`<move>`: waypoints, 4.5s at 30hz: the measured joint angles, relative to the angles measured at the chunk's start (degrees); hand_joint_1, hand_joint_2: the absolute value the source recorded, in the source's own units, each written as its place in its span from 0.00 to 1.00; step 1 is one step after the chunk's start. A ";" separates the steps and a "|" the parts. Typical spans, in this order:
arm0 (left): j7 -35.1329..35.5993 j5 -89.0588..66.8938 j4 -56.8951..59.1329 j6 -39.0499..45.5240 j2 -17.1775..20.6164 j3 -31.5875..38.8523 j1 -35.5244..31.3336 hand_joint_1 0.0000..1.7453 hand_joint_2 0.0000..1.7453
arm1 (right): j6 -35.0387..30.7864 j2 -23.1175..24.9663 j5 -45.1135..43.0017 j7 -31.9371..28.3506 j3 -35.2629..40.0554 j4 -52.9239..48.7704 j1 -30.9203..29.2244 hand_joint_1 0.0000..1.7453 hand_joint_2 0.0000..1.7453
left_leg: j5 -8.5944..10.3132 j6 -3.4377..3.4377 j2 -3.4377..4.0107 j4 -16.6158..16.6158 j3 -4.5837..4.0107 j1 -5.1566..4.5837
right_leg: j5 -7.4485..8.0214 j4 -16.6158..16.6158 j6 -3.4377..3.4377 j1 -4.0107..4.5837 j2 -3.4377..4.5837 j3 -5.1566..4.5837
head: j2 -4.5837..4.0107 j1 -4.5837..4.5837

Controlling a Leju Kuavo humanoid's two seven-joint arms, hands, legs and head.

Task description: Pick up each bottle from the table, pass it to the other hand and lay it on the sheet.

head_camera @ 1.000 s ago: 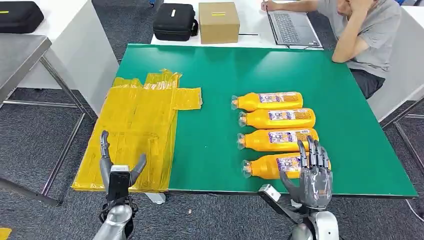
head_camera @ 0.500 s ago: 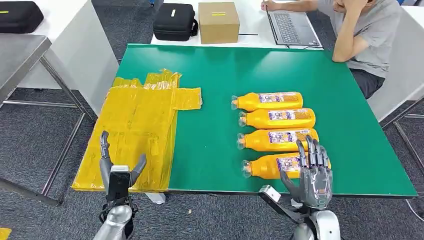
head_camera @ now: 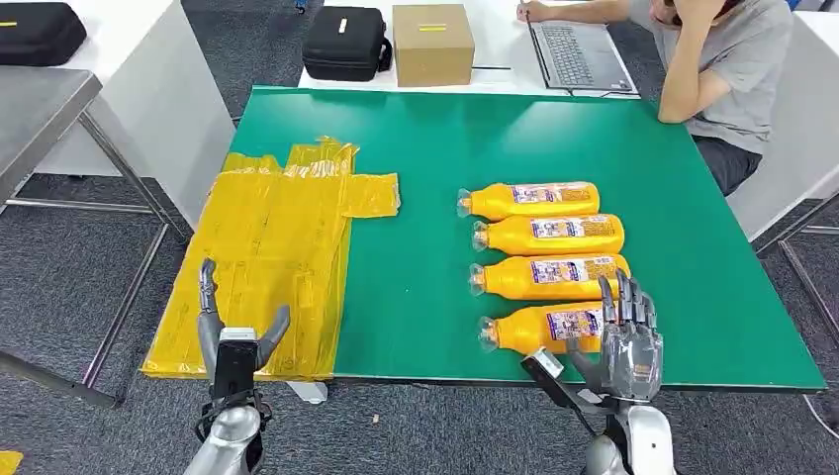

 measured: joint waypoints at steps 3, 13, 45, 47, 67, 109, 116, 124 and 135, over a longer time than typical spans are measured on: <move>0.00 -0.61 0.00 -0.79 -0.24 0.22 -0.03 0.00 1.00 | 0.51 -1.12 -0.37 1.32 0.72 1.91 -0.61 0.00 1.00 | 0.00 0.00 0.01 0.00 0.00 0.01 | 0.00 0.00 0.00 0.00 0.00 0.00 | 0.00 0.00; 0.00 -1.09 0.28 -0.97 -0.68 0.78 -0.08 0.00 1.00 | 0.24 -2.65 -1.25 2.17 1.73 4.62 -0.69 0.00 1.00 | 0.00 0.00 0.00 0.00 0.00 0.00 | 0.00 0.00 0.00 0.00 0.00 0.00 | 0.00 0.00; 0.00 -0.92 0.46 -3.87 -1.22 1.18 -0.29 0.00 1.00 | 7.50 -4.85 6.90 6.93 3.04 1.95 1.42 0.00 1.00 | 0.00 0.00 0.00 0.00 0.01 0.00 | 0.00 0.00 0.00 0.00 0.01 0.00 | 0.00 0.02; 0.00 -0.81 0.70 -3.94 -1.35 1.20 -0.51 0.00 1.00 | 7.83 -5.18 7.28 7.11 3.04 2.02 1.36 0.00 1.00 | 0.00 0.00 0.00 0.00 0.00 -0.01 | 0.00 0.00 0.00 0.00 0.00 0.00 | 0.00 0.00; 0.00 -0.04 1.66 -4.42 -2.01 1.24 -0.95 0.00 1.00 | 7.87 -7.89 13.70 11.70 2.84 5.05 -0.76 0.00 1.00 | 0.00 0.00 0.00 0.00 0.00 0.00 | 0.00 0.00 0.00 0.00 0.01 0.00 | 0.00 0.00; 0.00 1.68 1.66 -2.82 -2.64 -0.02 -2.24 0.00 1.00 | 6.18 -9.49 2.71 -0.19 0.05 22.49 -10.63 0.99 1.00 | 0.03 0.04 0.15 0.01 0.14 0.00 | 0.15 -0.01 -0.12 0.01 0.16 0.04 | 0.00 0.02; 0.00 1.99 1.66 -3.28 -2.67 -0.24 -2.97 0.00 1.00 | 8.76 -10.01 2.01 -1.13 0.07 24.72 -12.39 1.00 1.00 | 0.03 0.04 0.35 0.01 0.33 -0.01 | 0.18 -0.05 -0.14 0.01 0.32 0.18 | 0.00 0.00; 0.00 2.40 1.66 -3.76 -2.69 -0.26 -3.08 0.00 1.00 | 15.04 -10.71 2.27 -1.70 0.66 26.99 -14.59 1.00 1.00 | -0.09 -0.03 0.43 -0.01 0.94 0.00 | 0.16 -0.09 -0.17 0.03 0.52 0.67 | 0.00 0.05; 0.00 2.51 1.88 -4.97 -2.75 -0.63 -3.55 0.00 1.00 | 18.34 -11.83 2.14 -2.97 1.88 29.42 -16.34 1.00 1.00 | -0.09 -0.04 0.46 -0.01 1.33 0.01 | 0.16 -0.11 -0.17 0.05 0.58 0.98 | 0.00 0.02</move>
